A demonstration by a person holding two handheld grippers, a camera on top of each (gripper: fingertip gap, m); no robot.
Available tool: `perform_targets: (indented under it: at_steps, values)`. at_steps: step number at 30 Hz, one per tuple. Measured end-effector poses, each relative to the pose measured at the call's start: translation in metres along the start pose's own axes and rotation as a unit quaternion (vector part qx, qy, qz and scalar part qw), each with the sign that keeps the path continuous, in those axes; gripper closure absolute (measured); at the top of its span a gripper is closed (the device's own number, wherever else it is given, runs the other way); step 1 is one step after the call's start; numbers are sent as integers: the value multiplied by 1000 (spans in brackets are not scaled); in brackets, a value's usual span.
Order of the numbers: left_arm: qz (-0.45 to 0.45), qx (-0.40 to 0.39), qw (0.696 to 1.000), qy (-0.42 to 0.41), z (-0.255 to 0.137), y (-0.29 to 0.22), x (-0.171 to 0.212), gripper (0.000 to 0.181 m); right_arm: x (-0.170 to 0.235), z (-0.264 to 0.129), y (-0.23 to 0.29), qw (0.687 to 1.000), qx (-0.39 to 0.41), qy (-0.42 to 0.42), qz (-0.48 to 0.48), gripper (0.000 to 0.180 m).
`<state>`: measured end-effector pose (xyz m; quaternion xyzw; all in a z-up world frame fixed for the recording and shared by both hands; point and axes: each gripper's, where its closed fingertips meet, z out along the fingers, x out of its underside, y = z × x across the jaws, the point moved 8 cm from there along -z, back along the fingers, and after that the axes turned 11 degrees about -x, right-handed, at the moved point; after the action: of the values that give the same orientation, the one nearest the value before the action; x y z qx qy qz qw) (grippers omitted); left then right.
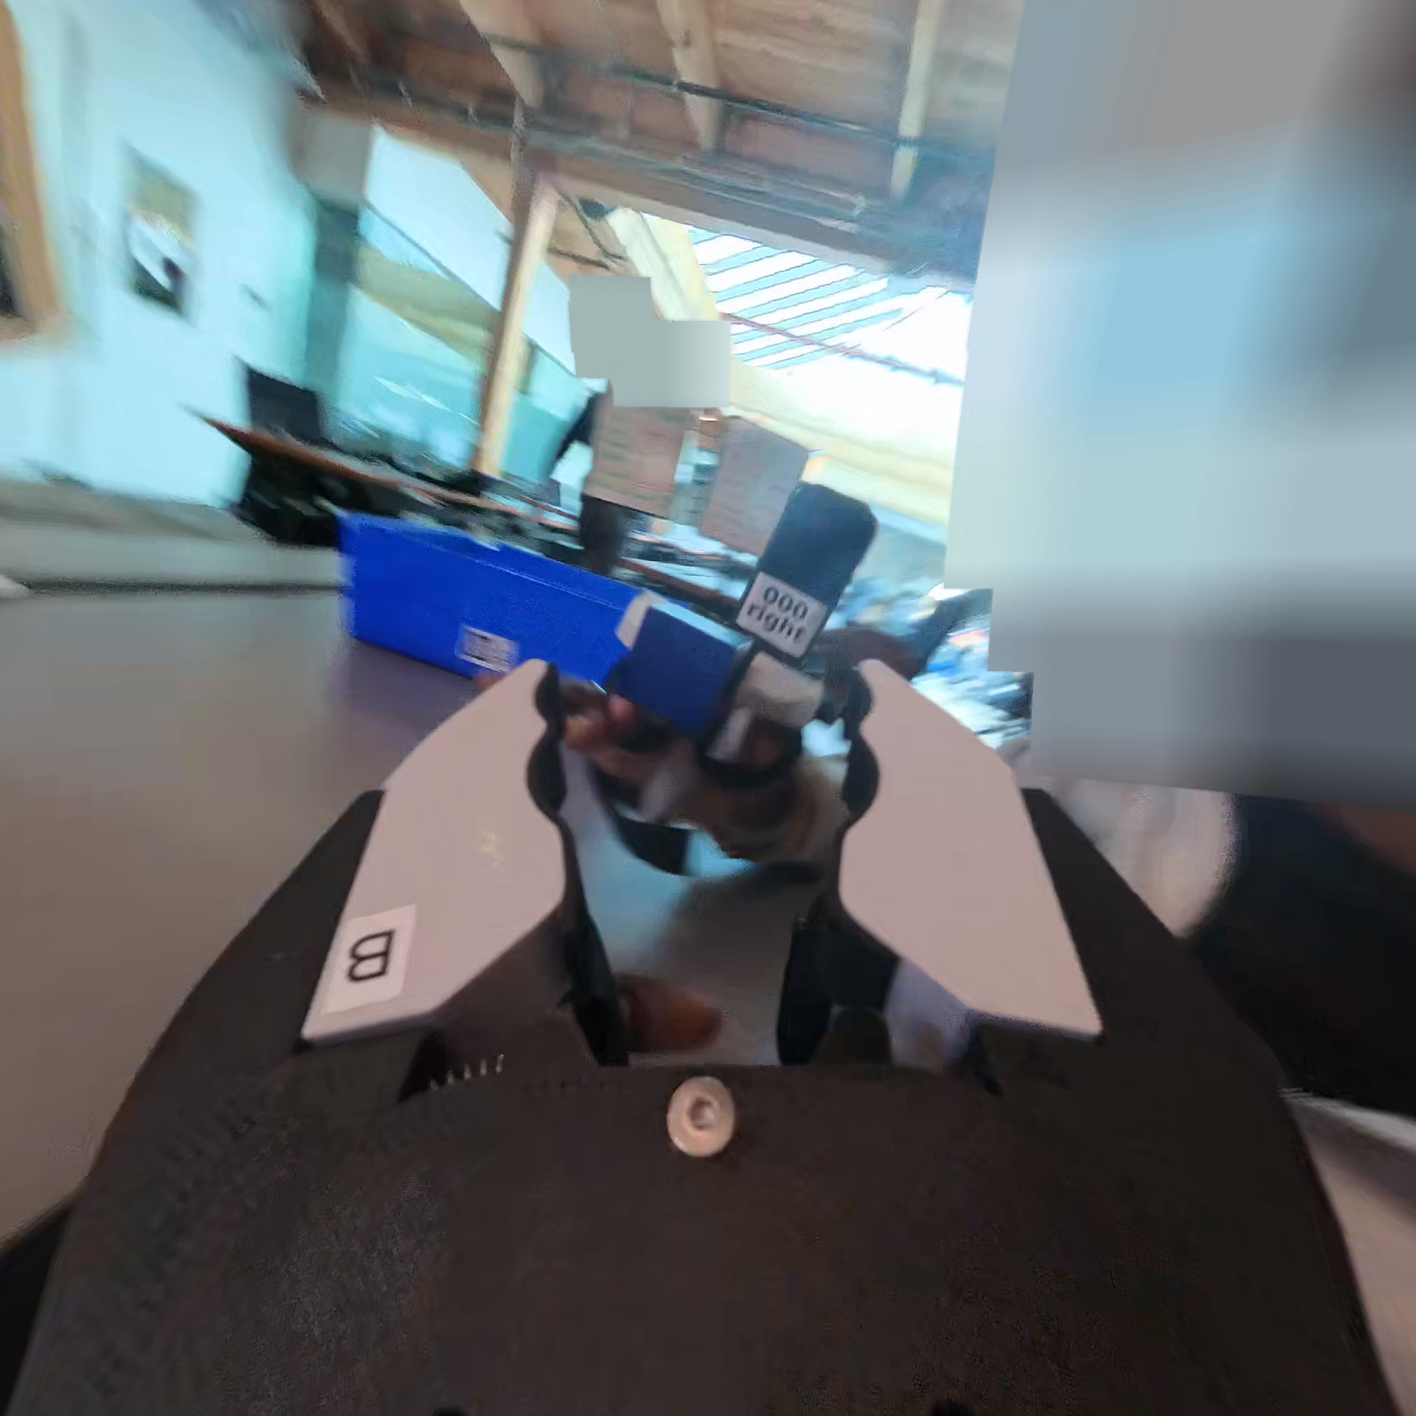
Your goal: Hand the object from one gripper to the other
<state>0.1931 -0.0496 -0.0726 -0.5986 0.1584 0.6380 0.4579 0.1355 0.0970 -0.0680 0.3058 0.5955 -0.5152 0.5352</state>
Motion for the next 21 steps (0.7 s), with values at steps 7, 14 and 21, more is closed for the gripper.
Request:
perform_targets:
  at_steps: [7,14,21]
  values:
    - [493,-107,863,-11,-16,-17,4,106,22,-5,-23,856,-188,-133,463,153]
    - [525,-98,845,22,-5,-19,17,125,34,2,-18,819,-216,-85,525,153]
    - [458,-106,881,45,0,-19,16,154,30,5,-13,831,-224,-75,503,150]
